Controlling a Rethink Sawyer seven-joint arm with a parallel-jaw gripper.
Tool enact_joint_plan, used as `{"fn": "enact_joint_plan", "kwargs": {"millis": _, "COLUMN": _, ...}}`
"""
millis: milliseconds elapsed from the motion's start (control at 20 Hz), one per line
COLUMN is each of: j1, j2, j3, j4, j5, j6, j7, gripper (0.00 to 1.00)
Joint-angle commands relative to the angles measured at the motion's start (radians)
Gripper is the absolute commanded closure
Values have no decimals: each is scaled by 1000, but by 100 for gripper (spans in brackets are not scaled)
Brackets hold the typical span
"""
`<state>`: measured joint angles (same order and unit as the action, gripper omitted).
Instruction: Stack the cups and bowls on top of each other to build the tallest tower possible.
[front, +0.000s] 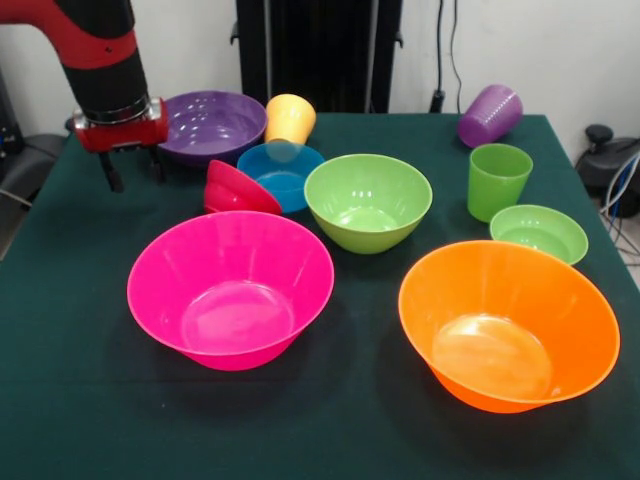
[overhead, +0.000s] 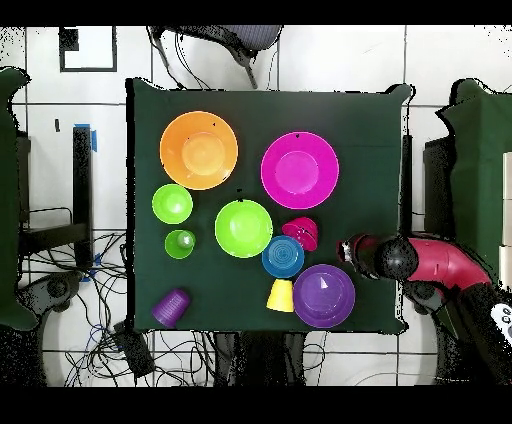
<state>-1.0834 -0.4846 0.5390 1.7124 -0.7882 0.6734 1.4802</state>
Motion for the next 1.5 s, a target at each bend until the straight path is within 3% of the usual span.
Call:
{"fn": "enact_joint_plan", "kwargs": {"millis": 50, "j1": 58, "j2": -50, "j3": 103, "j4": 38, "j5": -50, "j6": 91, "j7": -327, "gripper": 0}}
{"fn": "enact_joint_plan", "kwargs": {"millis": 200, "j1": 61, "j2": -82, "j3": 116, "j4": 39, "j5": -56, "j6": 131, "j7": -372, "gripper": 0}}
{"fn": "enact_joint_plan", "kwargs": {"millis": 450, "j1": 90, "j2": -109, "j3": 85, "j4": 38, "j5": 8, "j6": 110, "j7": -159, "gripper": 0}}
{"fn": "enact_joint_plan", "kwargs": {"millis": 650, "j1": 133, "j2": -118, "j3": -3, "j4": 13, "j5": 29, "j6": 93, "j7": 28, "gripper": 0}}
{"fn": "enact_joint_plan", "kwargs": {"millis": 1000, "j1": 216, "j2": -80, "j3": -154, "j4": -56, "j5": 97, "j6": 130, "j7": 230, "gripper": 0}}
{"fn": "enact_joint_plan", "kwargs": {"millis": 1150, "j1": 230, "j2": -56, "j3": -203, "j4": -84, "j5": 183, "j6": 134, "j7": 307, "gripper": 0}}
{"fn": "enact_joint_plan", "kwargs": {"millis": 1250, "j1": 238, "j2": -39, "j3": -230, "j4": -101, "j5": 242, "j6": 81, "j7": 383, "gripper": 0}}
{"fn": "enact_joint_plan", "kwargs": {"millis": 1350, "j1": 230, "j2": -7, "j3": -236, "j4": -100, "j5": 318, "j6": -37, "j7": 466, "gripper": 0}}
{"fn": "enact_joint_plan", "kwargs": {"millis": 1500, "j1": 241, "j2": 10, "j3": -264, "j4": -126, "j5": 367, "j6": -131, "j7": 535, "gripper": 0}}
